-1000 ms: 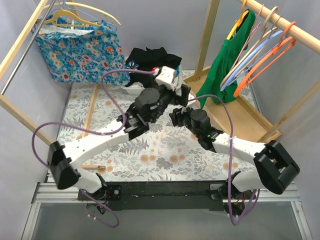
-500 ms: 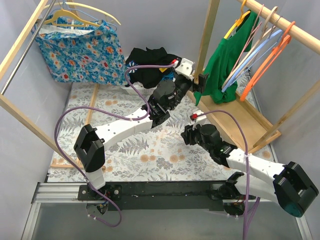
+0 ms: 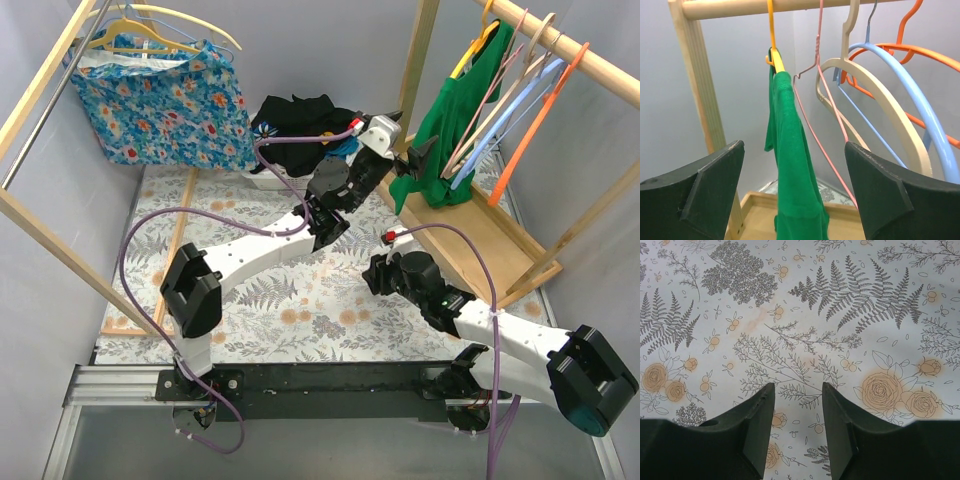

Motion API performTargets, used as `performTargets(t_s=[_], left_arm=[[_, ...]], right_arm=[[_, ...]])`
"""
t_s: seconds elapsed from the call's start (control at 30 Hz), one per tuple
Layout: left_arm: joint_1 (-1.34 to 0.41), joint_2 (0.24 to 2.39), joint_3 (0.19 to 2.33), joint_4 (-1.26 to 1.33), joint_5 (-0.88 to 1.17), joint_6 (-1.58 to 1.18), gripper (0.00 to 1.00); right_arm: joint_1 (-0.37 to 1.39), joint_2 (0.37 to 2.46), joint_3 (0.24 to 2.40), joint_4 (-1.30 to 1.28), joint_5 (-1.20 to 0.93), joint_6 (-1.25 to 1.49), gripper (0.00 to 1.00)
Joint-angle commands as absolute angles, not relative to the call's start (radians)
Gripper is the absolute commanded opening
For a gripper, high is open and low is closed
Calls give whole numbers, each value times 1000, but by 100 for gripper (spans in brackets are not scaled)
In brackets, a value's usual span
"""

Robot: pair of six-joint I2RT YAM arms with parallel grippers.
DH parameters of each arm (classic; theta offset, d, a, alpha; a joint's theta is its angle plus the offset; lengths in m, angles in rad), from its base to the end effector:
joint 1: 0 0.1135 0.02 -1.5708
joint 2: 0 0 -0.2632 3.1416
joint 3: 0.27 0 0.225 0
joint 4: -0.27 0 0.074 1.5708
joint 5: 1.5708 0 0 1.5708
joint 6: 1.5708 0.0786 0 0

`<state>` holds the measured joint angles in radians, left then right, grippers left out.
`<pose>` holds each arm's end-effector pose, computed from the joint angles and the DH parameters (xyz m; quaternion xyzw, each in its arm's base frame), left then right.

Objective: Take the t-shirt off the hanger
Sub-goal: Pick up the hanger from the clothesline.

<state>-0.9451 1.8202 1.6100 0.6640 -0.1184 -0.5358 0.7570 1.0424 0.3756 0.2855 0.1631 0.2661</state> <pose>0.2689 -0.3563 0.4487 0.0584 0.5281 -0.5480 0.6461 0.1799 0.1524 0.1975 -0.1563 0.8119 0.2145 0.5200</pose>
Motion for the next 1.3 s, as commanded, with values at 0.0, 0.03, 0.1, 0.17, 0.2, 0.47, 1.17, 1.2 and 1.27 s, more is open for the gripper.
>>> performTargets(t_s=[0.0, 0.03, 0.1, 0.17, 0.2, 0.47, 1.17, 1.2, 1.27], left_arm=[[-934, 1890, 1709, 701, -52, -522, 81], [-934, 1922, 1757, 693, -52, -522, 81], [-934, 1960, 1807, 678, -66, -519, 77], [-934, 2011, 1865, 675, -89, -514, 75], [-931, 2025, 1882, 676, -95, -512, 72], [-930, 2143, 2035, 655, -121, -497, 58], [-917, 2232, 2298, 289, -132, -486, 42], [-916, 2232, 2307, 263, -130, -491, 43], [-911, 2235, 2306, 249, -132, -498, 43]], right_arm=[[759, 1040, 354, 314, 130, 296, 50], [759, 1039, 348, 316, 130, 299, 50], [761, 1035, 344, 314, 124, 301, 50], [761, 1035, 341, 314, 121, 304, 49], [761, 1035, 339, 314, 121, 305, 49], [762, 1048, 333, 318, 121, 305, 49], [762, 1080, 321, 327, 159, 293, 48], [762, 1080, 321, 325, 161, 291, 48], [762, 1078, 318, 325, 164, 293, 48]])
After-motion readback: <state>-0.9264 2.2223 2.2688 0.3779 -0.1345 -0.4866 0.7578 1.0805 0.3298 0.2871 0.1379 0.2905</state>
